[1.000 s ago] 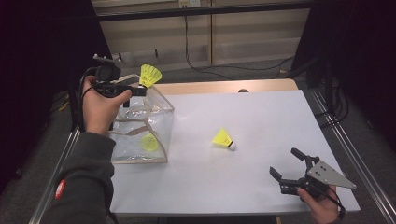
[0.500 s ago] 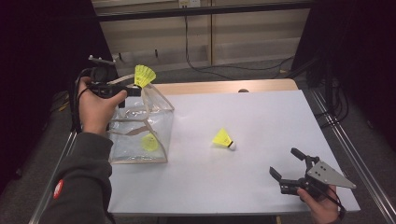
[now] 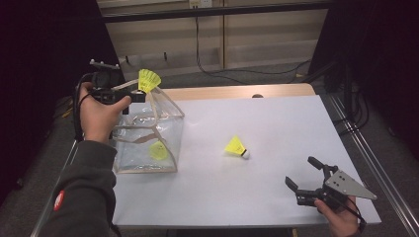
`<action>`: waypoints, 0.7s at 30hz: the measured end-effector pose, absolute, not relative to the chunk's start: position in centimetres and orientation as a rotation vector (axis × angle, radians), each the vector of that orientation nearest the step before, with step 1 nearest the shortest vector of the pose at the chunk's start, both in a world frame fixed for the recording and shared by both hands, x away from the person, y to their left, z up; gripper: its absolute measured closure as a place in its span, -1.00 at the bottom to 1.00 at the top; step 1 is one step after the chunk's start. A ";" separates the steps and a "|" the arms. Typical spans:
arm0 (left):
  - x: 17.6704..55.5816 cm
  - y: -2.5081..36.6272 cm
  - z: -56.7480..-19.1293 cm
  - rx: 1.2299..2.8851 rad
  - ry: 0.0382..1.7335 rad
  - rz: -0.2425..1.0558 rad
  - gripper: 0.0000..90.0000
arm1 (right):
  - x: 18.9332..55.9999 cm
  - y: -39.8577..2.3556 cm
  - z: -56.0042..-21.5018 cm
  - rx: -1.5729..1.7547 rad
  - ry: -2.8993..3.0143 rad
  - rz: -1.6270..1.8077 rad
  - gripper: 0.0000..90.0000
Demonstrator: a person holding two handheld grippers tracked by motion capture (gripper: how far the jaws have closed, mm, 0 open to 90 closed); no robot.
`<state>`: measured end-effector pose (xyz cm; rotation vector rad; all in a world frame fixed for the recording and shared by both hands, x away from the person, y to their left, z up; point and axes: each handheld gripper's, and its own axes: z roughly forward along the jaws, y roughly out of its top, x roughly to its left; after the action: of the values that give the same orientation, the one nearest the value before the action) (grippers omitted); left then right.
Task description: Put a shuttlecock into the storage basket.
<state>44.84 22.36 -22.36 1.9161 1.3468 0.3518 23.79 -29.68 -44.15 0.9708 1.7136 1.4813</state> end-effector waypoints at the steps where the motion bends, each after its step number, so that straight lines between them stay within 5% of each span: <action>1: 44.9 22.5 -22.3 1.919 1.349 0.354 0.45 | 23.8 -29.7 -44.2 0.971 1.713 1.482 -0.96; 21: 45.1 23.7 -23.1 1.904 1.398 0.392 0.45 | 23.8 -29.5 -44.2 0.968 1.715 1.484 -0.96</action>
<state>45.08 23.68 -23.10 1.9040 1.3983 0.3916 23.83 -29.55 -44.19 0.9681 1.7155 1.4837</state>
